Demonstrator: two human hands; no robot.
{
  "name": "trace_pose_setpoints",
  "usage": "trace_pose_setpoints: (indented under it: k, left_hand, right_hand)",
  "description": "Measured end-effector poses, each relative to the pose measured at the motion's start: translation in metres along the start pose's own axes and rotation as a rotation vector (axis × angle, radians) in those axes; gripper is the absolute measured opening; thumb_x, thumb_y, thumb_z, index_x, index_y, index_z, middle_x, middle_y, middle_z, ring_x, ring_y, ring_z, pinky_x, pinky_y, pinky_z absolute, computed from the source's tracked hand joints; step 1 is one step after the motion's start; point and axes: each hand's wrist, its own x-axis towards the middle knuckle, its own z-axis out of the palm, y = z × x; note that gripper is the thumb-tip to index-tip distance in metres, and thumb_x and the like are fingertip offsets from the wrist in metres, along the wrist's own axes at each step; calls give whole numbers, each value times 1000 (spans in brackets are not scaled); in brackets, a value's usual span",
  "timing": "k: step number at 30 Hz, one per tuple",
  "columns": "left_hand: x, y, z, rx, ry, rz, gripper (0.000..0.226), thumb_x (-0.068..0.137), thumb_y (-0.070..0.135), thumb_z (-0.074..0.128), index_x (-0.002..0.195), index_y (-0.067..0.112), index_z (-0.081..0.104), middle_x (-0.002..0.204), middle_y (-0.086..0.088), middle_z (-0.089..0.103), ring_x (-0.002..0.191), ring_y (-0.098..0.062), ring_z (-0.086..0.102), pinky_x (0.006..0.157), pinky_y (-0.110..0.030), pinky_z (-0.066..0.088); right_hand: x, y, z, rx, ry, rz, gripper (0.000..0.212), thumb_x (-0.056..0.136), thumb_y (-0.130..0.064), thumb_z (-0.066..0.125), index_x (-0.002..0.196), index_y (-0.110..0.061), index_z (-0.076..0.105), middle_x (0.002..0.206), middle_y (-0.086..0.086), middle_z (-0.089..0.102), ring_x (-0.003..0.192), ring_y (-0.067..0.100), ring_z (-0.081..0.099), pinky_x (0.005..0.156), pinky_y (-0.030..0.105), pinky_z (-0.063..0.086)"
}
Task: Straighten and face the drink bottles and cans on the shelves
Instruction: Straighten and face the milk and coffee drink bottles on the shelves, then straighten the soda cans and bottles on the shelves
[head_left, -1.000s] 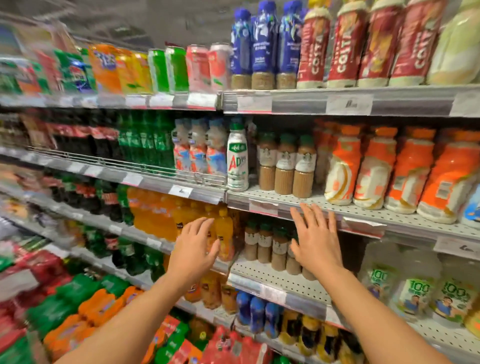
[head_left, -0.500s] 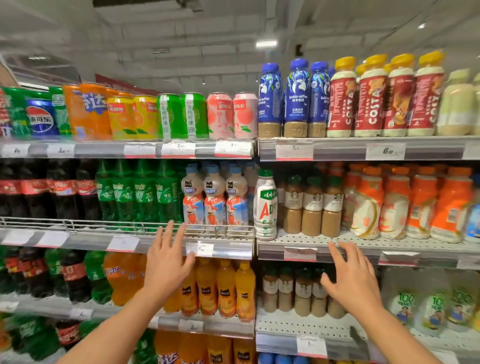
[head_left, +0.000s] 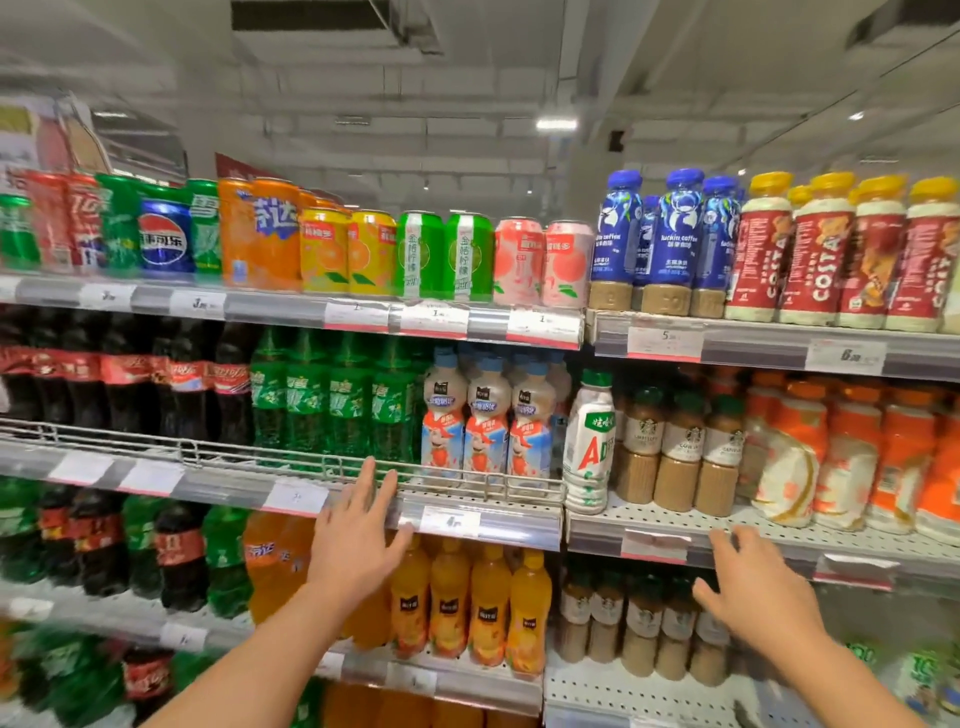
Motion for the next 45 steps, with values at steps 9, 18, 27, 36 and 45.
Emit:
trace_pose_setpoints:
  k: [9,18,27,36,45]
  left_hand:
    - [2,-3,-13,-33,-43,43,89,86,86,22,162,43,6,167,13,-24,149,-19,34,103,-34,51]
    - [-2,-16,-49,-41,-148,51,77,95,71,38,160,45,7,171,10,-6,153,-22,25,110,-41,47]
    - [-23,-150,-50,57,-56,46,67,102,50,47,160,25,25,165,-5,29,149,-27,30,118,-44,33]
    - [5,-293,-34,16,-50,100,66,100,50,42,156,17,38,159,-14,38,147,-38,32,117,-53,32]
    - [6,-317,-17,-92,-85,114,66,99,62,28,161,39,21,170,1,17,155,-30,16,121,-53,27]
  right_hand:
    - [14,-123,-65,282,229,-624,44,91,-48,45,127,-28,59,119,-11,63,110,14,61,80,31,53]
    - [3,-204,3,136,20,-641,80,92,-43,50,160,-23,13,167,7,13,154,30,11,123,50,14]
    - [-11,-223,11,161,73,-476,73,92,-46,53,157,-28,26,167,1,21,155,23,15,124,48,19]
    - [-28,-269,4,130,51,-170,70,92,-47,56,153,-20,37,165,4,26,154,23,17,123,48,23]
    - [-37,-372,-21,166,120,-349,65,90,-34,61,150,-14,44,154,10,45,143,28,40,120,44,32]
